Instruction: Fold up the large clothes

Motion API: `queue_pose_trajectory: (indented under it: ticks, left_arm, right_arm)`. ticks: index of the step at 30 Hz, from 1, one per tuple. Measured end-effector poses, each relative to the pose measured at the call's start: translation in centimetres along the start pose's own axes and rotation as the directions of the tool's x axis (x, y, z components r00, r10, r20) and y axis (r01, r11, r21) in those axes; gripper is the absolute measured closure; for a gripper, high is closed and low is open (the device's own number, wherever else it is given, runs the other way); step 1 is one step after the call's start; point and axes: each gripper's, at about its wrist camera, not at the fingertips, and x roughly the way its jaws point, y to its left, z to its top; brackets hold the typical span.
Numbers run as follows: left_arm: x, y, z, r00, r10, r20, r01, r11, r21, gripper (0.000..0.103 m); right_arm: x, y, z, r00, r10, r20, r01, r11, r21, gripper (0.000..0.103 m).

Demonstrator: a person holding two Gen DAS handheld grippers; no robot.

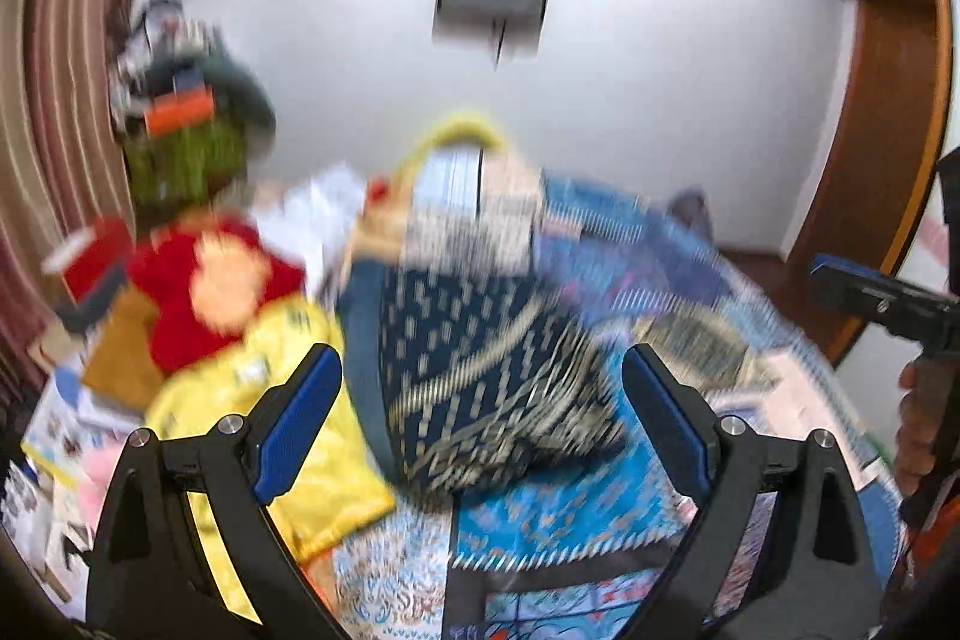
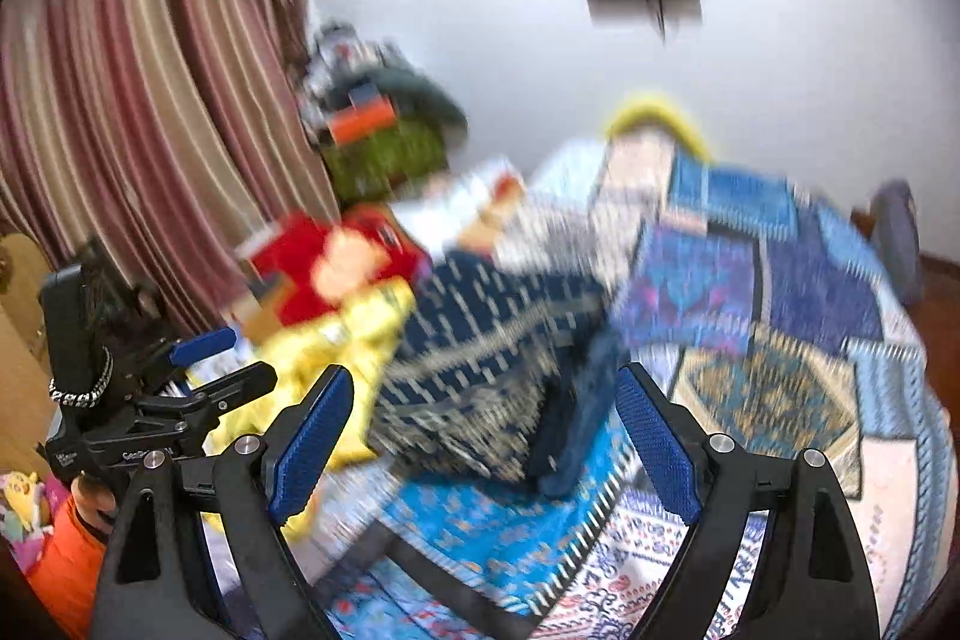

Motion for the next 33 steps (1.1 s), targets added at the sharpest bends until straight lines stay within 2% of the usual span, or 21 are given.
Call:
queue_pose_trajectory:
  ticks: [2, 5, 9, 12, 16, 18, 23, 26, 33]
  left_arm:
    - [-3.7, -1.1, 1.2, 0.995, 0.000, 0.095, -0.001, 1.000, 0.011, 0.008]
    - [-7.7, -2.4, 1.9, 0.979, 0.003, 0.204, -0.010, 0.999, 0.032, 0.008]
    - [-12.3, -4.5, 1.0, 0.946, 0.020, 0.323, -0.041, 0.997, 0.060, 0.008]
    - [-14.1, -5.4, -0.1, 0.930, 0.034, 0.366, -0.062, 0.996, 0.065, 0.008]
    - [-15.4, -6.0, -1.4, 0.916, 0.058, 0.396, -0.089, 0.994, 0.060, 0.007]
    - [-15.8, -5.8, -1.8, 0.915, 0.059, 0.399, -0.085, 0.995, 0.049, 0.007]
    - [-15.9, -5.1, -2.2, 0.923, 0.064, 0.380, -0.083, 0.996, 0.034, 0.007]
    - [-15.6, -4.9, -2.5, 0.926, 0.069, 0.370, -0.085, 0.996, 0.028, 0.007]
    - [-14.7, -4.8, -2.9, 0.938, 0.056, 0.343, -0.068, 0.997, 0.024, 0.005]
  right_arm:
    - [-3.0, 1.4, 0.7, 0.997, 0.011, 0.078, -0.009, 1.000, -0.021, 0.015]
    - [-7.6, 3.7, 1.0, 0.979, 0.002, 0.205, 0.010, 0.998, -0.057, 0.015]
    - [-12.1, 6.5, 0.2, 0.951, 0.004, 0.310, 0.023, 0.996, -0.084, 0.015]
    - [-14.1, 8.2, -1.2, 0.930, -0.014, 0.366, 0.057, 0.993, -0.108, 0.015]
    - [-15.4, 9.8, -3.0, 0.917, -0.038, 0.397, 0.090, 0.989, -0.113, 0.015]
    - [-15.7, 10.3, -3.7, 0.913, -0.058, 0.404, 0.111, 0.988, -0.109, 0.015]
    - [-15.6, 10.5, -5.0, 0.913, -0.103, 0.395, 0.152, 0.984, -0.095, 0.015]
    - [-15.5, 10.4, -5.2, 0.918, -0.104, 0.382, 0.149, 0.985, -0.090, 0.015]
    - [-14.7, 9.9, -5.5, 0.922, -0.148, 0.356, 0.185, 0.980, -0.071, 0.005]
